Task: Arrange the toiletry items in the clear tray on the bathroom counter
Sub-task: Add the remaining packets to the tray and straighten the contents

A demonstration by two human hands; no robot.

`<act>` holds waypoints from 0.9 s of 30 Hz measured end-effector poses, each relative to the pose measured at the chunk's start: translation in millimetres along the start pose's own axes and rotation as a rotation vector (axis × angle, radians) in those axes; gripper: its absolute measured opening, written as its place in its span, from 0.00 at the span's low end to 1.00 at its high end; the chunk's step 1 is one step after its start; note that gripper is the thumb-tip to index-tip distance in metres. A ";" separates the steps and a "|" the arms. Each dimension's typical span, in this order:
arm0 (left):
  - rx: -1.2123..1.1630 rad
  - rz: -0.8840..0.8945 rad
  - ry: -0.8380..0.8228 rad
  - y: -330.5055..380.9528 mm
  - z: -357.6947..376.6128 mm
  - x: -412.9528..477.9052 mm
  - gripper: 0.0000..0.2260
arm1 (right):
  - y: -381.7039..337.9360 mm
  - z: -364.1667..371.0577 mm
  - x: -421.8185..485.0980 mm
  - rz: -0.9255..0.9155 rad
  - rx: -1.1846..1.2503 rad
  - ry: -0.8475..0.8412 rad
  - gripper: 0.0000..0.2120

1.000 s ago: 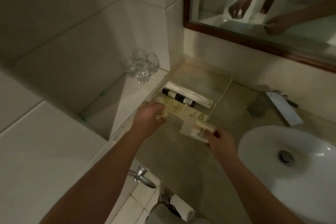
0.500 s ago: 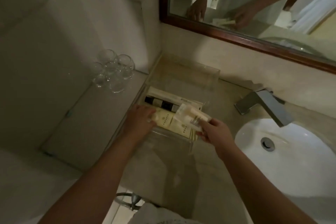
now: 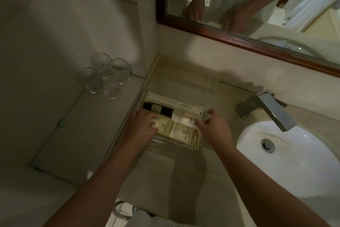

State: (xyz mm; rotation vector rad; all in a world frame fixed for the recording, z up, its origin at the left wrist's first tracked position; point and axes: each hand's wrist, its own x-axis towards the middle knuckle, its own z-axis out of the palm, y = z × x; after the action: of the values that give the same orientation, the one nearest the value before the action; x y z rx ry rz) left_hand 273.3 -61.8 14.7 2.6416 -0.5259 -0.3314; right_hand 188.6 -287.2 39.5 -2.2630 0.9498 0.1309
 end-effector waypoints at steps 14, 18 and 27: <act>0.053 0.289 -0.114 61.2 22.1 -5.1 0.19 | -0.4 16.3 -4.3 -0.079 -0.075 0.063 0.08; 0.068 0.308 -0.169 62.9 21.0 -11.1 0.21 | 2.2 16.5 -5.6 -0.059 -0.069 0.077 0.07; 0.176 0.312 -0.298 68.6 29.8 -13.3 0.28 | 3.1 18.9 -10.3 -0.058 -0.059 0.100 0.06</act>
State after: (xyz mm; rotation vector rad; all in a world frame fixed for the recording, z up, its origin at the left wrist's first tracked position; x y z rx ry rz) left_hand 231.0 -124.5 21.3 2.6306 -1.0934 -0.6084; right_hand 182.0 -270.9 26.6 -2.3678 0.9423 0.0207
